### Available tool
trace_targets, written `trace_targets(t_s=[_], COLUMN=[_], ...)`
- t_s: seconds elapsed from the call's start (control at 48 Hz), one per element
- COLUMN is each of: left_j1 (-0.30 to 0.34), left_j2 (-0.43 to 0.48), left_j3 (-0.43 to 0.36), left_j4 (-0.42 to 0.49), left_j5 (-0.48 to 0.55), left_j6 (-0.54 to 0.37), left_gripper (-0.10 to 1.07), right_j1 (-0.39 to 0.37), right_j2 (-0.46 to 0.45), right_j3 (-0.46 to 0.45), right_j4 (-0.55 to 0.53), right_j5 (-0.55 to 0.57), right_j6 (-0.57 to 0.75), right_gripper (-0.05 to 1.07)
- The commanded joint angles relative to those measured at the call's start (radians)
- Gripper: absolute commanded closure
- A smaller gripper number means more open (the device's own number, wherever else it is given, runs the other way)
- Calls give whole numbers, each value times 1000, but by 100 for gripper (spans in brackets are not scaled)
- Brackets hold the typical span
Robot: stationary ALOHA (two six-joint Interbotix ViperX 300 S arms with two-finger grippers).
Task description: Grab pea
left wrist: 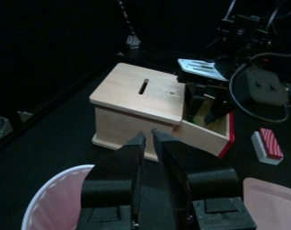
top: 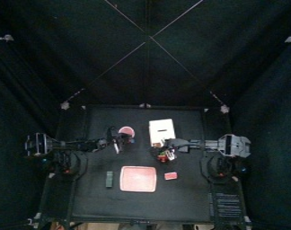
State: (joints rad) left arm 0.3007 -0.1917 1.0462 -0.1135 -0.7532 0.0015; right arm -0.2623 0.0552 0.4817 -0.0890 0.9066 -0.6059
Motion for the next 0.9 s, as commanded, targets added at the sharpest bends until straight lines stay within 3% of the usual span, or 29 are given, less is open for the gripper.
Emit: trace_targets(t_s=[0.0, 0.583, 0.875], left_j1=[3, 14, 26], left_j2=[-3, -5, -3], left_j3=[-12, -14, -15], left_j4=[0, 0, 0], left_j5=[-11, -11, -11], left_j6=[0, 3, 3], left_gripper=[37, 37, 37], right_j1=[-14, -141, -118], right_j2=[-37, -187, -141], right_j3=[-28, -48, 8], right_j4=[57, 334, 348], right_j5=[9, 23, -17], right_j6=[-2, 8, -3], right_gripper=[2, 2, 3])
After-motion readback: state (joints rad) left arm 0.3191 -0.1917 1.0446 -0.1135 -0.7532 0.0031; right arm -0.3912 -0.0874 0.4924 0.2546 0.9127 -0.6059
